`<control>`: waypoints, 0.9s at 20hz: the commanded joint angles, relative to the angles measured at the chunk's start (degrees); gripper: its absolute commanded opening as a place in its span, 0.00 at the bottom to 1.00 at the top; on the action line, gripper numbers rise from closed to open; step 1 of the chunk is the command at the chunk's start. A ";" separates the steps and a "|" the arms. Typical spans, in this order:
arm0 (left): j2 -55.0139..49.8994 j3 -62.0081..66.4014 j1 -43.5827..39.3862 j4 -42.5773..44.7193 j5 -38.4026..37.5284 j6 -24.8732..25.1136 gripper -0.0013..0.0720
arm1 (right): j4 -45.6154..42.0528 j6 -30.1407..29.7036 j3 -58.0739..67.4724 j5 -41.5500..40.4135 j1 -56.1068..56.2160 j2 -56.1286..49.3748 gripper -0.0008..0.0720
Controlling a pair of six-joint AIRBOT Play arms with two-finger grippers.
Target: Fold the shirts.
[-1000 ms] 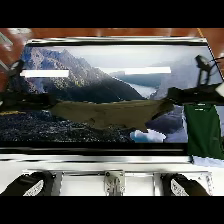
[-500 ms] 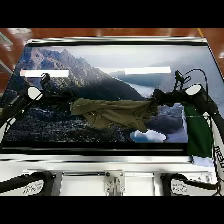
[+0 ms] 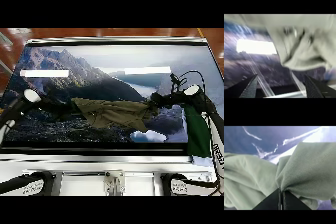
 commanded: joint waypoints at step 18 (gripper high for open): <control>-11.17 -7.85 -16.22 -28.24 29.11 11.21 0.08 | -0.09 -0.04 0.00 1.99 0.02 -0.07 0.09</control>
